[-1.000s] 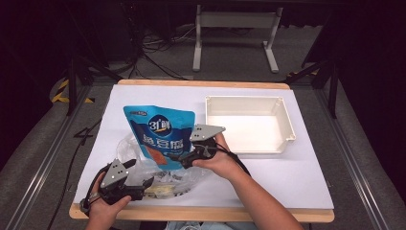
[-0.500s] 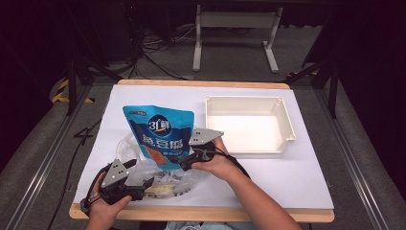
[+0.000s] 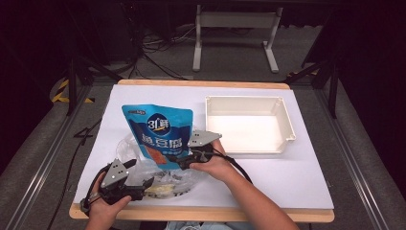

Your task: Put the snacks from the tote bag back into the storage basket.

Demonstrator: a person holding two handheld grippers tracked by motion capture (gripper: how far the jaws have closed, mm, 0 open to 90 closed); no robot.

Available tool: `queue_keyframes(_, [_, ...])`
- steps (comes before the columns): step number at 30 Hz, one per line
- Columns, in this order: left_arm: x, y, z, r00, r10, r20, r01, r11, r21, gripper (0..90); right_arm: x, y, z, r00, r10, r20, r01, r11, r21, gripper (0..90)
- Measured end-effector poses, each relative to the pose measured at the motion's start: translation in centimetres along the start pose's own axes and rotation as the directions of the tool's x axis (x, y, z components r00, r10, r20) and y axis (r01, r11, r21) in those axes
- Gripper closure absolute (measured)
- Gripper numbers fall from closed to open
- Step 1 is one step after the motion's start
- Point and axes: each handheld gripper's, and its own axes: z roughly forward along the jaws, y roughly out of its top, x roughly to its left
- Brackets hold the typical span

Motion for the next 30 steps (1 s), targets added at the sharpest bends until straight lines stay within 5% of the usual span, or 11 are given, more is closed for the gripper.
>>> queue_keyframes(11, [0.0,0.0,0.0,1.0000,0.000,0.000,0.000,1.0000,0.000,14.2,-0.1,0.1,0.0,0.9988,0.029,-0.039,-0.028,0.999,0.024,48.6])
queue_keyframes(30, [0.0,0.0,-0.1,1.0000,-0.002,-0.003,0.002,1.0000,-0.007,14.2,0.5,1.1,-0.1,0.9993,0.036,-0.008,-0.036,0.997,0.069,53.5])
